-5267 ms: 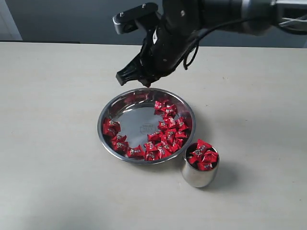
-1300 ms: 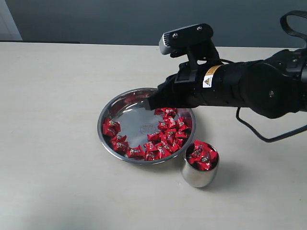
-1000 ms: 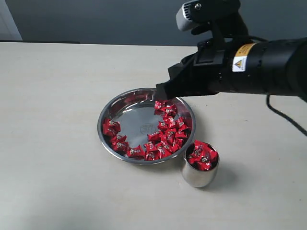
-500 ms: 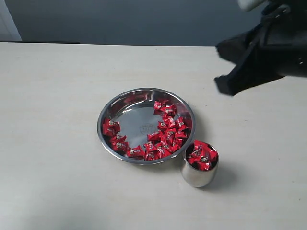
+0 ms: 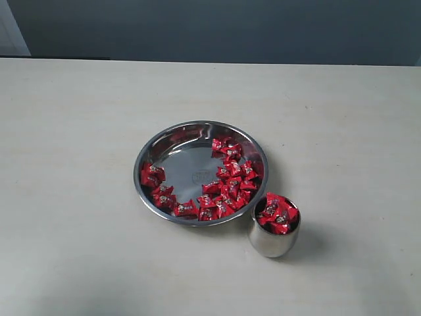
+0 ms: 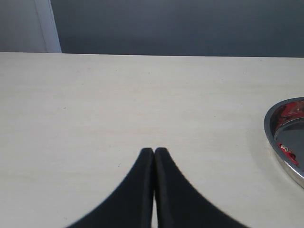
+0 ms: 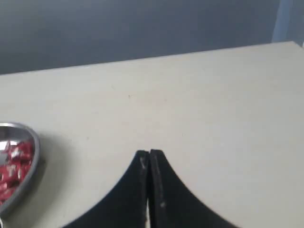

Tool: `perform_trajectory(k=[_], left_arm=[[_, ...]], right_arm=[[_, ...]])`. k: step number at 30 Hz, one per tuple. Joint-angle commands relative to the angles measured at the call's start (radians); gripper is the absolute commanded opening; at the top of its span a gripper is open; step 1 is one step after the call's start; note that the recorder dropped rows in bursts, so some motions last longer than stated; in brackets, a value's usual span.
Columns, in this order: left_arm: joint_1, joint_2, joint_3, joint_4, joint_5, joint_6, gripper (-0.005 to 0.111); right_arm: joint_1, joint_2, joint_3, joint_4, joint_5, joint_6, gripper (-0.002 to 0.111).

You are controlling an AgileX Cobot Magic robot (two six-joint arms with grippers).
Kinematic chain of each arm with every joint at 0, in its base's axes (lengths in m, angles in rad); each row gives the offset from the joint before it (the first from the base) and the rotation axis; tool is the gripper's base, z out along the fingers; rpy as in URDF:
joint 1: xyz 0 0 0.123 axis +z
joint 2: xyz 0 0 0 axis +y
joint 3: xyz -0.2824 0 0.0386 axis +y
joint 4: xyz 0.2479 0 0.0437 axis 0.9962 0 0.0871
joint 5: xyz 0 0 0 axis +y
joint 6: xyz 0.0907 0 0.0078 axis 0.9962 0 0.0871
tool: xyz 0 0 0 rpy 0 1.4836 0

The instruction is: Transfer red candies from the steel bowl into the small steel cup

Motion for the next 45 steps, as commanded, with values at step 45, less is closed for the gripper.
perform_trajectory(k=[45], left_arm=[[-0.005, -0.009, 0.003, 0.0, -0.006, -0.002, 0.0]], right_arm=[[-0.047, -0.353, 0.146, -0.149, 0.082, 0.049, -0.001]])
